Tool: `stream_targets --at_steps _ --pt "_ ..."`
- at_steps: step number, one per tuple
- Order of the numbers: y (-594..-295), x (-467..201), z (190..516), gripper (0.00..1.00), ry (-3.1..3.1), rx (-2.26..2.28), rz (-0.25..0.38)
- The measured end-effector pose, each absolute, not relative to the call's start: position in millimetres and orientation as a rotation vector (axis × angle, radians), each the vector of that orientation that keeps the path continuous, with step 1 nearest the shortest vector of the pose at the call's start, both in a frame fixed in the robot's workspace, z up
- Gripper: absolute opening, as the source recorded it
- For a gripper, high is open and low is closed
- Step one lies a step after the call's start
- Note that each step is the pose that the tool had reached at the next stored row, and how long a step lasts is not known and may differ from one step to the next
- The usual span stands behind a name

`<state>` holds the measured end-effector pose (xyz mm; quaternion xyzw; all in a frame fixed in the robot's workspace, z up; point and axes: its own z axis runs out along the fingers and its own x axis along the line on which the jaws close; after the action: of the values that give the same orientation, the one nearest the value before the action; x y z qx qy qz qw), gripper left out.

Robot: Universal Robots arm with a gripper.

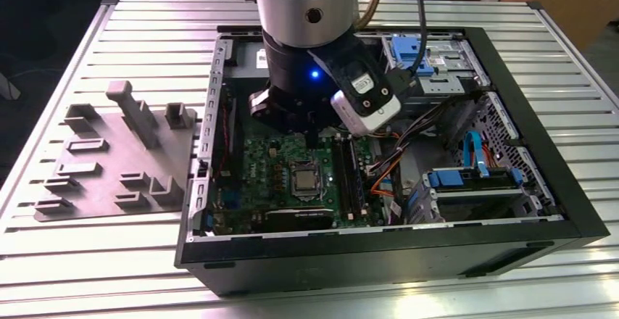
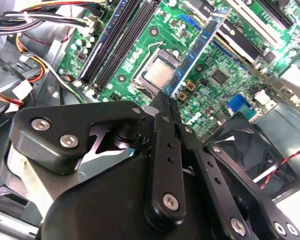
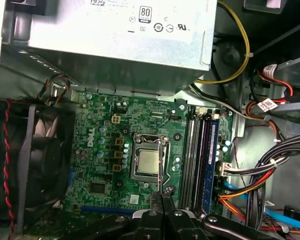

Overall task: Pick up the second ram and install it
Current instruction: 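Insert the second ram into the second slot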

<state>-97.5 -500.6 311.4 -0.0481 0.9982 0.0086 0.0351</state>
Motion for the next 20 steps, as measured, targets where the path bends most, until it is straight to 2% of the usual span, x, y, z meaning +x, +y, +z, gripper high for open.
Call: stream_targets --at_steps 20 --pt "-499.5 -86.8 304.4 0.12 3.071 -0.023 0.022"
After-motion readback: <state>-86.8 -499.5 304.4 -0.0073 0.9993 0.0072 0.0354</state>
